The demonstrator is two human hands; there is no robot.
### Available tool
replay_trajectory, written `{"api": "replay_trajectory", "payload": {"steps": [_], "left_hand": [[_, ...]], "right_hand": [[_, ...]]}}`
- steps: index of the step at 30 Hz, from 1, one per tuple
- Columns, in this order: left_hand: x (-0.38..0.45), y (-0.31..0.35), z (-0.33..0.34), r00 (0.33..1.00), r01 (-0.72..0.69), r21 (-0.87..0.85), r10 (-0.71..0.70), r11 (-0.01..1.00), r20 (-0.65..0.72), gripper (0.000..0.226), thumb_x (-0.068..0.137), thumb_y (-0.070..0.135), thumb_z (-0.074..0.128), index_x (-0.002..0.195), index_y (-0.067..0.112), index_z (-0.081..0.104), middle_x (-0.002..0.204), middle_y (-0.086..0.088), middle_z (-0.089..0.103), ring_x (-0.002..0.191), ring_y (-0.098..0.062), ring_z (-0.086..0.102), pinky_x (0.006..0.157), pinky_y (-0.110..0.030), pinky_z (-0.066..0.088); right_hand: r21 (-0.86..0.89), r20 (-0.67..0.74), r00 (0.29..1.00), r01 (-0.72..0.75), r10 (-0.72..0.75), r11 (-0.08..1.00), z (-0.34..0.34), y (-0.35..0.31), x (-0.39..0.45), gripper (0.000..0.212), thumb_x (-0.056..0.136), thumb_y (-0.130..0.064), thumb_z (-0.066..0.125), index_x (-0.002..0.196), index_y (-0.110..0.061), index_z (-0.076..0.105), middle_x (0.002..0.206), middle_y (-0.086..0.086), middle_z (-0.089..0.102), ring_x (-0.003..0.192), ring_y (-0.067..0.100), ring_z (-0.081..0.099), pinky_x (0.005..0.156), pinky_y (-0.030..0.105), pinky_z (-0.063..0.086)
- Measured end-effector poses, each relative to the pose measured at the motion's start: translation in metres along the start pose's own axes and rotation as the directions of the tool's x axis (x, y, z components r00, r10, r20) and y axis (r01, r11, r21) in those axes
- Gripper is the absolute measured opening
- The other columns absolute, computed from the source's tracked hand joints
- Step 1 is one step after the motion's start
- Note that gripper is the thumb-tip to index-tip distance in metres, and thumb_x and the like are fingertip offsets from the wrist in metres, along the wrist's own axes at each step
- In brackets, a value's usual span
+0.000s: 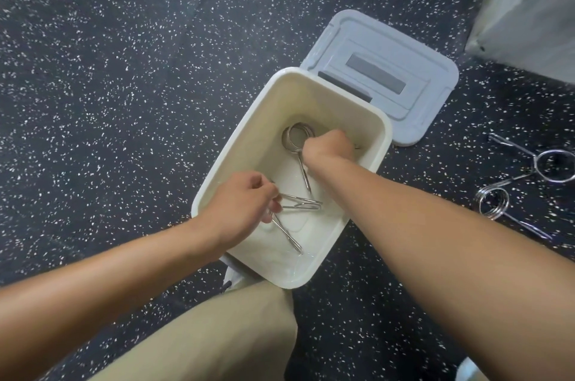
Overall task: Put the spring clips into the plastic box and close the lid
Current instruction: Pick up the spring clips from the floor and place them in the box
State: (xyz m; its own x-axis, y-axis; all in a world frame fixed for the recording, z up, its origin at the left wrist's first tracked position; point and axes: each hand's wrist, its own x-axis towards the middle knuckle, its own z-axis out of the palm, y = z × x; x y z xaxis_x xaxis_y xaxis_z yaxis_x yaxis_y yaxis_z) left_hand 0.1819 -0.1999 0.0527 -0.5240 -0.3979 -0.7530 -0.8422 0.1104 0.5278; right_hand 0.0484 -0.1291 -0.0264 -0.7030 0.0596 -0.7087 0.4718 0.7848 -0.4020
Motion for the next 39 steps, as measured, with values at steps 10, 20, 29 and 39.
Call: {"api": "replay_trajectory", "payload": {"steps": [10, 20, 29, 39], "left_hand": [[0.002, 0.019, -0.001, 1.000, -0.027, -0.033, 0.027, 0.999, 0.003, 0.020, 0.095, 0.018, 0.053, 0.083, 0.010, 0.067, 0.072, 0.001, 0.072, 0.066, -0.019, 0.064, 0.068, -0.032, 0.045], [-0.003, 0.062, 0.012, 0.980, -0.200, 0.068, 0.199, 0.977, 0.021, 0.023, 0.096, 0.022, 0.053, 0.095, 0.007, 0.070, 0.085, -0.003, 0.076, 0.072, -0.021, 0.070, 0.068, -0.033, 0.051], [-0.014, 0.109, 0.055, 0.917, -0.398, 0.225, 0.384, 0.889, 0.107, 0.022, 0.092, 0.032, 0.053, 0.088, 0.018, 0.070, 0.083, 0.005, 0.076, 0.085, -0.018, 0.069, 0.086, -0.045, 0.055], [-0.009, 0.141, 0.129, 0.842, -0.538, 0.347, 0.470, 0.768, 0.266, 0.023, 0.099, 0.036, 0.050, 0.095, 0.020, 0.066, 0.093, 0.003, 0.073, 0.088, -0.017, 0.067, 0.079, -0.037, 0.054]], "right_hand": [[-0.318, 0.156, 0.956, 0.288, -0.250, 0.903, -0.017, -0.003, -0.015, 0.022, 0.094, -0.028, 0.056, 0.079, -0.012, 0.055, 0.089, 0.007, 0.065, 0.071, 0.027, 0.055, 0.051, 0.026, 0.034], [-0.333, 0.273, 0.792, 0.610, -0.546, 0.719, -0.137, -0.005, -0.052, 0.023, 0.095, -0.025, 0.052, 0.095, -0.013, 0.073, 0.089, 0.004, 0.073, 0.081, 0.025, 0.068, 0.066, 0.031, 0.051], [-0.350, 0.128, 0.875, 0.480, -0.467, 0.804, -0.253, 0.063, -0.029, 0.017, 0.096, -0.028, 0.059, 0.086, -0.024, 0.073, 0.080, -0.008, 0.077, 0.070, 0.012, 0.075, 0.065, 0.028, 0.052], [-0.192, -0.118, 0.970, 0.186, -0.211, 0.964, -0.307, 0.154, 0.027, 0.018, 0.097, -0.016, 0.058, 0.085, -0.017, 0.073, 0.082, 0.000, 0.079, 0.069, 0.019, 0.077, 0.069, 0.040, 0.060]]}}
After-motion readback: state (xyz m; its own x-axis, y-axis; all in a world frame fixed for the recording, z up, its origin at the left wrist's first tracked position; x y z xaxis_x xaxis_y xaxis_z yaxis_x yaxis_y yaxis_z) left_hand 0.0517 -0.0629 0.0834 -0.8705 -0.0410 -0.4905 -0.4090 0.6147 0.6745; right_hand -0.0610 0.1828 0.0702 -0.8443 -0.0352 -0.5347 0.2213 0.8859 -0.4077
